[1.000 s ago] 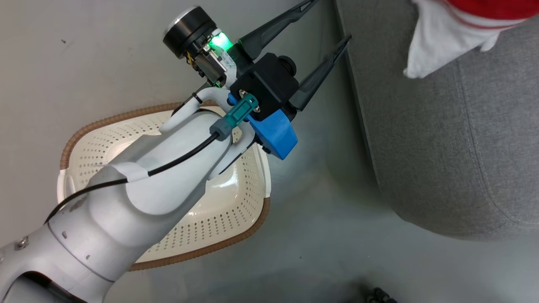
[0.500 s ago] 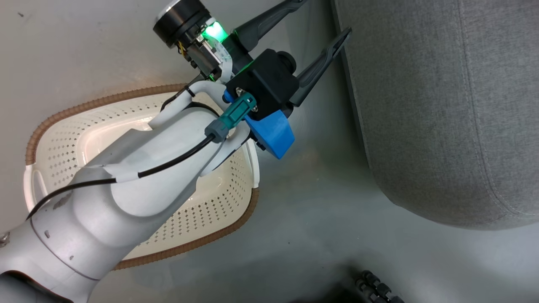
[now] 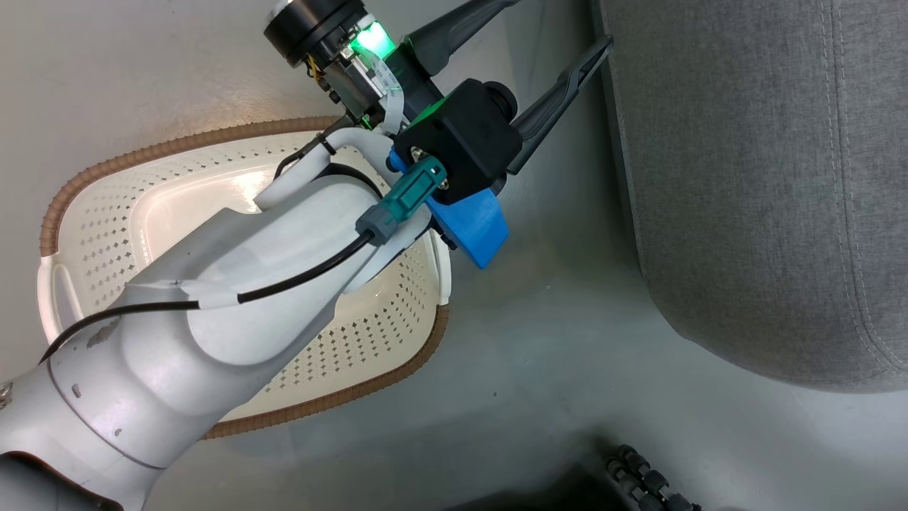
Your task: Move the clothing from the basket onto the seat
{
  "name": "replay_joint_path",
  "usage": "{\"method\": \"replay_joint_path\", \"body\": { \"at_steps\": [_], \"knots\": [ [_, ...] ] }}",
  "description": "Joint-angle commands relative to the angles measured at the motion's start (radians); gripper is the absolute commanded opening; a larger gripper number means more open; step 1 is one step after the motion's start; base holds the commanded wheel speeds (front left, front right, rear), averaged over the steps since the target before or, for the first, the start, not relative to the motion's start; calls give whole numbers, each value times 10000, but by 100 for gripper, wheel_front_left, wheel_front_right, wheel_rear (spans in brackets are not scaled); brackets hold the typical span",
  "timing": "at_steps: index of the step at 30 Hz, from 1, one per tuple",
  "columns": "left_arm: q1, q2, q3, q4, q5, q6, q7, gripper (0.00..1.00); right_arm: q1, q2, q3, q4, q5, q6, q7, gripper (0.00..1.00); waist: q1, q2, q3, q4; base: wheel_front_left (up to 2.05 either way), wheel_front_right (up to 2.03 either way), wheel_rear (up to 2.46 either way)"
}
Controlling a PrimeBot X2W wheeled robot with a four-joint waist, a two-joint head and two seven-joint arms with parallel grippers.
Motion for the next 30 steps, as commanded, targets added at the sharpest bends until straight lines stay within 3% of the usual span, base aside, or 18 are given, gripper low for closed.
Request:
{"method": "replay_joint_path", "body": {
  "at_steps": [1, 8, 9, 11, 20, 30],
  "knots": [
    [-155, 16, 5, -21, 29, 37, -21, 100, 212, 145, -39, 78, -72, 2, -6, 0, -1, 0, -2, 24, 0, 0, 0],
    [-194, -66, -19, 3, -5, 109, -190, 100, 834, 606, -142, 326, -247, 2, -6, 0, -1, 0, -103, 197, 0, 0, 0],
    [-170, -70, -23, 23, -15, 120, -241, 100, 903, 640, -161, 297, -230, 2, -6, 24, -1, 0, -153, 216, 0, 0, 0],
    [-51, -86, -32, 78, -62, 146, -332, 100, 1022, 679, -24, 181, -121, 3, -6, 100, -1, 0, -307, 234, 0, 0, 0],
    [748, -320, 65, 520, -466, 336, -1073, 100, 2385, 1000, -300, -1184, -465, 2, -6, 100, -1, 0, -1795, 409, 0, 0, 0],
    [2347, -506, 843, 938, -1163, 777, -1530, 100, 4687, 1656, 91, -3204, -895, 3, -6, 100, -1, 0, -3879, 819, 0, 0, 0]
  ]
}}
